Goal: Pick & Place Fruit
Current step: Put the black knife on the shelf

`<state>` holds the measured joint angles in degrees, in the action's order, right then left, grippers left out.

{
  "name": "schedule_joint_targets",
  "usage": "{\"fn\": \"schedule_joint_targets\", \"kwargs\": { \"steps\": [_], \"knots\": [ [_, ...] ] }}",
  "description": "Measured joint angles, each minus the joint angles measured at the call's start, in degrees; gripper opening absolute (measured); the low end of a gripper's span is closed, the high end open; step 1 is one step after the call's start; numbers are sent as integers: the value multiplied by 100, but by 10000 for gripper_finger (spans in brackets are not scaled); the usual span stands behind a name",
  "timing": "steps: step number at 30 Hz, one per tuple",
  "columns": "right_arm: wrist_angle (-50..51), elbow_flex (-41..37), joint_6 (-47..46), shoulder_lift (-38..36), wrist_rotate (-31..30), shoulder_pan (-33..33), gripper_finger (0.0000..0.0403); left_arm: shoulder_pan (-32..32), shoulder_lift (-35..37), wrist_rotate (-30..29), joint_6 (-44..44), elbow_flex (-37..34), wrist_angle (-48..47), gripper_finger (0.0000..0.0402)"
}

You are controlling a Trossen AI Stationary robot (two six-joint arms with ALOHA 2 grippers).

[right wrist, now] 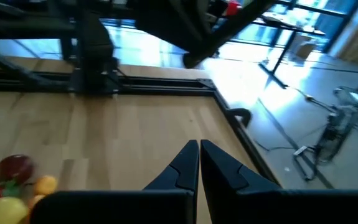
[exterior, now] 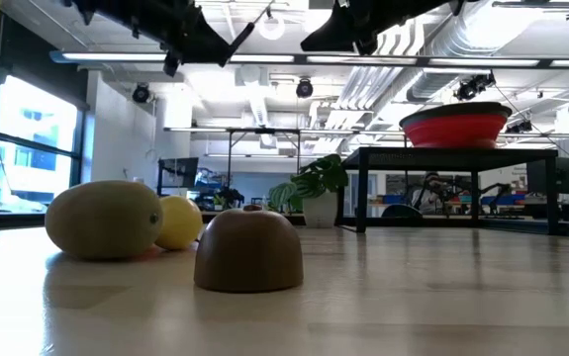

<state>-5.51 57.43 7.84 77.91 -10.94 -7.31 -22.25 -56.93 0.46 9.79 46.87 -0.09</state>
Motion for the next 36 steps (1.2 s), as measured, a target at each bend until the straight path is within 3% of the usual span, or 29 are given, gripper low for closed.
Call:
{"fn": "schedule_joint_targets", "kwargs": {
  "steps": [4, 14, 19, 26, 32, 36],
  "knots": [
    [-171, 0, -46, 0, -360, -48, 9, -304, -2, 427, -304, 0, 17, 67],
    [-504, -2, -1259, 23, -359, -304, 9, -1095, -237, 1968, -755, 0, 54, 67],
    [-503, -2, -1521, 28, -353, -136, 9, -1110, -521, 2495, -937, -2, 253, 67],
    [-501, -2, -1519, 31, -363, 395, 9, -1114, -915, 3368, -894, -2, 1264, 67],
    [-591, -17, -1133, 120, -372, 651, 9, -1114, -975, 3683, -794, -2, 1760, 67],
    [-1212, -14, -1288, 226, -416, 636, 9, -1114, -975, 3976, -678, 0, 1943, 67]
  ]
}}
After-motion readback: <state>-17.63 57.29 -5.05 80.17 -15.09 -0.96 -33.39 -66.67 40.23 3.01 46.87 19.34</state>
